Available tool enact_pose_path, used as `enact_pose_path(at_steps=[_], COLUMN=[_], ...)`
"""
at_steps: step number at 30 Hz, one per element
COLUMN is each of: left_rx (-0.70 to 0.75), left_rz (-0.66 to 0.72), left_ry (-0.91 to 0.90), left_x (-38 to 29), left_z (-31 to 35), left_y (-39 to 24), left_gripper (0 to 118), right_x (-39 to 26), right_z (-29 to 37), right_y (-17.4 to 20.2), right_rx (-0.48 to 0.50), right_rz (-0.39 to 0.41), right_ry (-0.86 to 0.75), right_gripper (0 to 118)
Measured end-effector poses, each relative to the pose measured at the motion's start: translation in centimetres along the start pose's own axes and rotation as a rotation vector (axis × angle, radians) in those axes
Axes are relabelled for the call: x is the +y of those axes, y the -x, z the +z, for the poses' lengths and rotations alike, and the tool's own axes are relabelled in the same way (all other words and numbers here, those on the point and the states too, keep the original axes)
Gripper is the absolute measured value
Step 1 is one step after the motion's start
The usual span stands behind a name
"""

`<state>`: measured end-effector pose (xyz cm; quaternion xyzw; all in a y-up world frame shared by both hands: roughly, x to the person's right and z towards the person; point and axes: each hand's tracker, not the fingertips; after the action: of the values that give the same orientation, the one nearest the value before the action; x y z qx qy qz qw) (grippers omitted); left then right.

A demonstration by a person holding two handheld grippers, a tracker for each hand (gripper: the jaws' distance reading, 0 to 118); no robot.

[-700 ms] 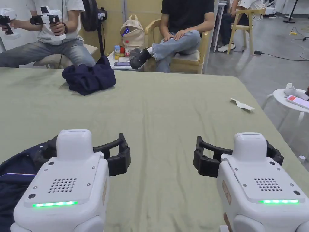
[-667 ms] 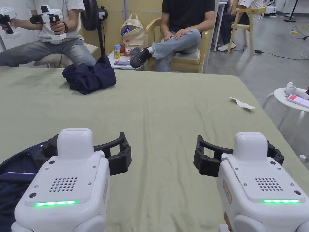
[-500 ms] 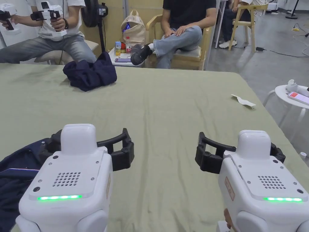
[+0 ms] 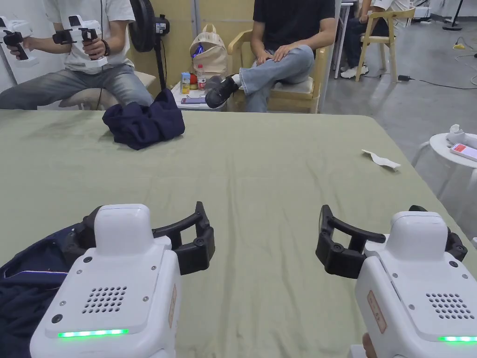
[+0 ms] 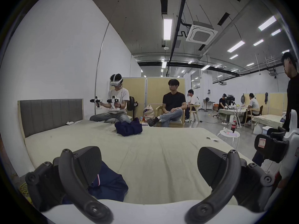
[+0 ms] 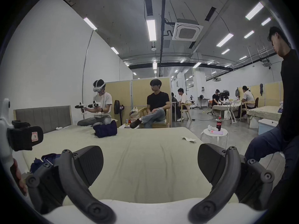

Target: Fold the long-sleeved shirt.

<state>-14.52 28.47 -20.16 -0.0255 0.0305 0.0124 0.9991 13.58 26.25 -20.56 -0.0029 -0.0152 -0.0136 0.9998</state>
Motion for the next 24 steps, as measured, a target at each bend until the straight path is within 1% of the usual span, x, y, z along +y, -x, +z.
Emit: enact_pose_path(at_steps=[9,12,15,17,20,21,22,23,24], left_rx=[-0.005,-0.02,0.002,0.008,0.031,0.016,-0.019,-0.042,-0.052], left_rz=[-0.003,-0.009,-0.018,-0.02,-0.017,0.014,0.055,0.079,0.089], left_ry=[-0.028,-0.028,-0.036,-0.041,-0.062,-0.057,-0.013,0.037,0.061], left_x=[0.0,0.0,0.0,0.1,0.0,-0.1,-0.1,-0.2,-0.3], left_z=[0.1,-0.1,-0.1,-0.1,-0.1,-0.2,-0.5,-0.9,-1.2], left_y=[-0.2,-0.3,-0.4,-0.5,-0.5,-0.2,0.0,0.3,0.4], left_gripper=[115,115,115,115,115,115,113,105,85], right_x=[0.5,0.6,0.4,0.4,0.3,0.2,0.2,0.1,0.1], right_z=[0.3,0.3,0.4,0.3,0.3,0.3,0.3,0.3,0.3], right_y=[0.2,0.3,0.6,0.5,0.4,0.4,0.3,0.3,0.3], right_rx=[-0.003,-0.006,-0.021,0.008,0.004,0.003,0.003,0.013,0.026], right_rz=[0.02,0.035,0.06,0.059,0.045,0.038,0.025,0.009,0.0], right_ry=[-0.012,-0.013,-0.028,-0.024,-0.026,-0.025,-0.021,-0.015,-0.014], right_gripper=[117,117,117,117,117,117,116,109,91])
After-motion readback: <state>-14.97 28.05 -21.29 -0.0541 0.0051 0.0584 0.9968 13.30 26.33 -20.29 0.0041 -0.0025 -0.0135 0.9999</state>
